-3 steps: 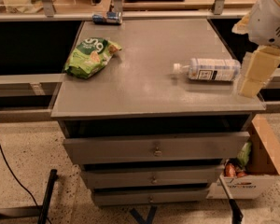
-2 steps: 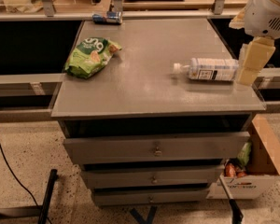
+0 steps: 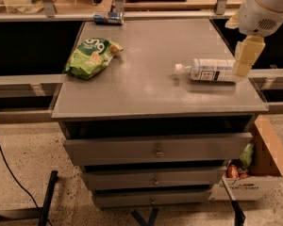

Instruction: Place blue plastic bottle upright

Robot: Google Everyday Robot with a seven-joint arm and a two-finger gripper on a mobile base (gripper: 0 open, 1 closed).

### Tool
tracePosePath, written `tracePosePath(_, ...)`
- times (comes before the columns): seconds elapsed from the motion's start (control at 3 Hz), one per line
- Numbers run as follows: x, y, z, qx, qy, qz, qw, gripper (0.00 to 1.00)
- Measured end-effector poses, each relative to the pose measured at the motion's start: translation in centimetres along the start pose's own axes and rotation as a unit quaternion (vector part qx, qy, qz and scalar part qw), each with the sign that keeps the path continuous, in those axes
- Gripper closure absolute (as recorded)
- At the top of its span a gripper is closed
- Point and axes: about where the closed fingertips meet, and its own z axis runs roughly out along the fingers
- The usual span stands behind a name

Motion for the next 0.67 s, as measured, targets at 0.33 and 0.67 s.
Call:
tracePosePath(0.33,-0.3,-1.1,2.6,-0.015,-0.011,-0.012,0.9998,0.0)
tracePosePath(0.67,-1.3,-1.1,5.2,-0.034,-0.022,-0.022,0.9989,0.0)
